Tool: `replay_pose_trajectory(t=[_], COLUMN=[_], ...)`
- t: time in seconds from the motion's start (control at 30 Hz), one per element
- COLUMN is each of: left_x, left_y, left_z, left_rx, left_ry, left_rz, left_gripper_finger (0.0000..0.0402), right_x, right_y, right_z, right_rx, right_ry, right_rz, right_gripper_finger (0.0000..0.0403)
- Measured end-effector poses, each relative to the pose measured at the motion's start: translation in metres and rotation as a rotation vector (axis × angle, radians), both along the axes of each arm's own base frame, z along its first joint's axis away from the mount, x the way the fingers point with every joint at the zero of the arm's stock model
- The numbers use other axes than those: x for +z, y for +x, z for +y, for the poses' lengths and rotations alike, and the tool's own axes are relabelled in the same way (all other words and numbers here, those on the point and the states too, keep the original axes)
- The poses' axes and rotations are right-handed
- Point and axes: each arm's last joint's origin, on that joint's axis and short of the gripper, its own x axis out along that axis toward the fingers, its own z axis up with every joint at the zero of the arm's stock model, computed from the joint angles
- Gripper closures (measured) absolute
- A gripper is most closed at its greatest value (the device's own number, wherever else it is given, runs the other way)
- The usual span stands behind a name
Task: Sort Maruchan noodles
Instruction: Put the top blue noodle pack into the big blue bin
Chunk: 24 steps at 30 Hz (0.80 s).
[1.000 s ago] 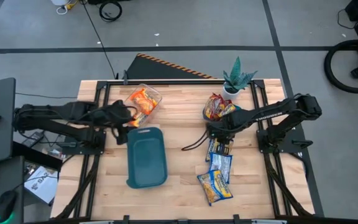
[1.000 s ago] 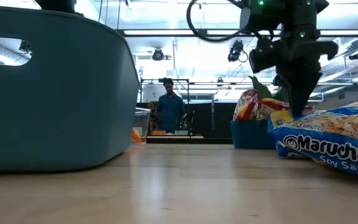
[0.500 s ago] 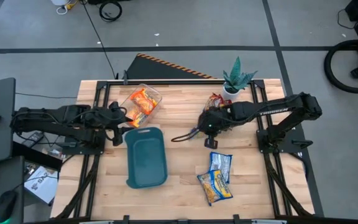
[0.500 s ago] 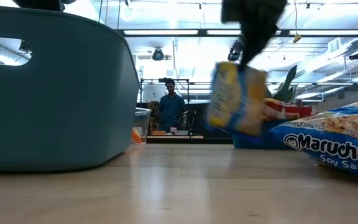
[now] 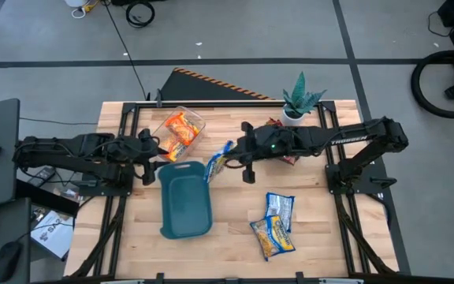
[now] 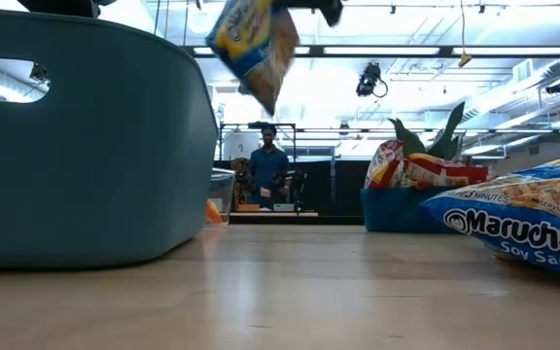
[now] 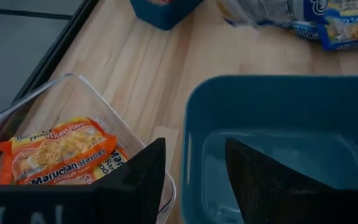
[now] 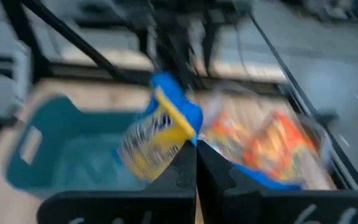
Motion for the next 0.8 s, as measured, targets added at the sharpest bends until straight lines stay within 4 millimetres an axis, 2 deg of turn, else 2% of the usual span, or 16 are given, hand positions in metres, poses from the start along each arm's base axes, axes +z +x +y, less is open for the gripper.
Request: replay_pose_trajectory(t=[0.13,0.23,0.47,0.8], left_x=[0.004,0.009,0.018,0.02], left_y=[-0.001,-0.002,-0.004,-0.004], left_z=[0.0,0.0,0.0,0.0], left_rx=[0.01,0.018,0.012,0.031], left_ry=[-0.015,-0.037,-0.038,-0.055], left_rz=[-0.048,-0.109,-0.21,-0.237], left_gripper_finger=[0.023,0.023,0.023,0.023], right_x=[0.008,0.006,-0.03,-0.056], right_y=[0.008,0.018,0.05,0.105], right_z=[0.004,0.006,0.02,0.048], right_rx=[0.112,0.169,0.317,0.494], right_ry=[0.016,0.033,0.065,0.072], right_rz=[-0.122,-0.174,-0.14,-0.133], right_gripper_finger=[0.04,0.04,0.04,0.04])
